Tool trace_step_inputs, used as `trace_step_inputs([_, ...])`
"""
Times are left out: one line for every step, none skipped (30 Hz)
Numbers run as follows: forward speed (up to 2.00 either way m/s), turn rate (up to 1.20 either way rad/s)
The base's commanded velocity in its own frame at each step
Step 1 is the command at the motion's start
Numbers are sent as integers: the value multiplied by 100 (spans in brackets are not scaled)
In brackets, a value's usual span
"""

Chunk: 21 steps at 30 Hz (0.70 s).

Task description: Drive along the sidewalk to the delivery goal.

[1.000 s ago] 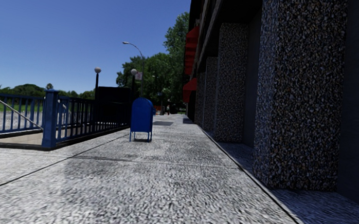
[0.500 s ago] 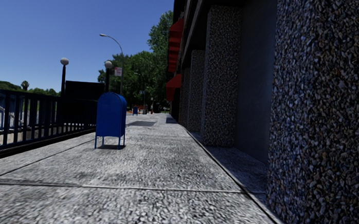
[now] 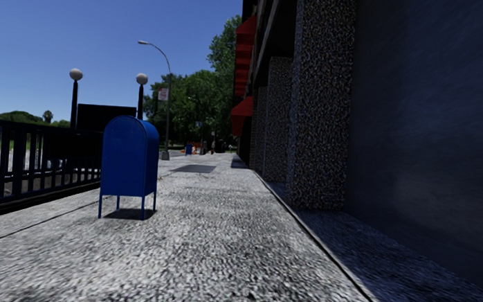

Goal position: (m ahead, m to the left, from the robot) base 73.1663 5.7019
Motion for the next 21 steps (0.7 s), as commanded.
trace_step_inputs([200, 9])
trace_step_inputs([200, 0])
trace_step_inputs([200, 0])
trace_step_inputs([200, 0])
trace_step_inputs([200, 0])
trace_step_inputs([200, 0])
trace_step_inputs([200, 0])
trace_step_inputs([200, 0])
trace_step_inputs([200, 0])
trace_step_inputs([200, 0])
trace_step_inputs([200, 0])
trace_step_inputs([200, 0])
trace_step_inputs([200, 0])
trace_step_inputs([200, 0])
trace_step_inputs([200, 0])
trace_step_inputs([200, 0])
trace_step_inputs([200, 0])
trace_step_inputs([200, 0])
trace_step_inputs([200, 0])
trace_step_inputs([200, 0])
trace_step_inputs([200, 0])
